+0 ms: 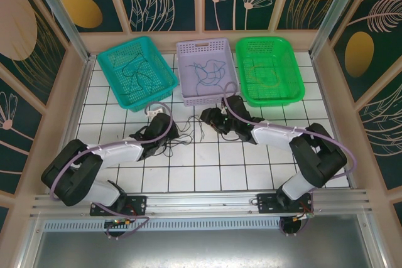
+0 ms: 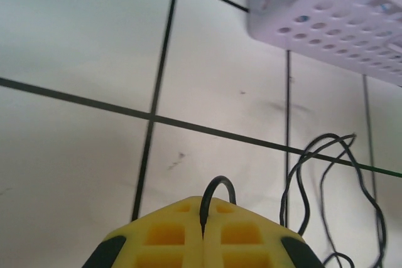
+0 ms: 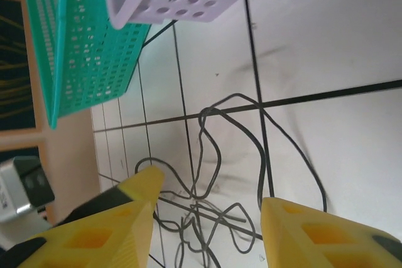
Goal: Untangle the cables
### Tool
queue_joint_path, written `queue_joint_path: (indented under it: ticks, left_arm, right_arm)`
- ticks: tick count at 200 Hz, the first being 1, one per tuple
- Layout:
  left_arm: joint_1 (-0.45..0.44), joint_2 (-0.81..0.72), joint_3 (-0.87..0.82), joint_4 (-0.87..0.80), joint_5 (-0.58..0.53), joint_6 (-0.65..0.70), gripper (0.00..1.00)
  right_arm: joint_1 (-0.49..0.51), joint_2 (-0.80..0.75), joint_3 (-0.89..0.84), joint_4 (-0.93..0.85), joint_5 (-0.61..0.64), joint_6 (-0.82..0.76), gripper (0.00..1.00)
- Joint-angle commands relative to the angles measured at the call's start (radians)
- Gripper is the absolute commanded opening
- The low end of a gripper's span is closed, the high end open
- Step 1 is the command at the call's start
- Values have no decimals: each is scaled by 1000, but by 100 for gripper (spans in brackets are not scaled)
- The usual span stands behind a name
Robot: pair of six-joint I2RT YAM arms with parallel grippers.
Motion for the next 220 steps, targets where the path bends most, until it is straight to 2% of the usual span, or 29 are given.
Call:
queue_joint_path:
  ticks: [1,31,54,75,92,114,136,150,220]
  left_arm:
    - [-40,-3,32,1,-18,62,0]
    - [-103,65,115,-84,-77,100,0]
    - [-169,87,167,-127,-169,110,0]
    - [-211,114,209,-156,-225,115,0]
    - [-232,141,230,-155,-229,117,0]
    - [-249,170,249,-157,-232,115,0]
    - [-262,174,258,-162,-239,114,0]
    - [-265,171,262,-160,-239,113,0]
    - [-281,172,264,-152,-229,117,0]
  right_arm:
    - [-4,-48,4,-64,-14,133,49]
    - [-9,-46,37,-126,1,207,49]
    - [-7,-46,30,-163,12,274,49]
    - [0,-55,-18,-125,-3,338,46]
    - [9,-54,-47,-93,-6,369,43]
    - [-1,-32,-53,-106,3,356,35]
    - [-14,-13,-49,-134,31,326,32]
    - [-25,9,-55,-106,20,320,25]
    - [-37,106,-1,-70,3,319,24]
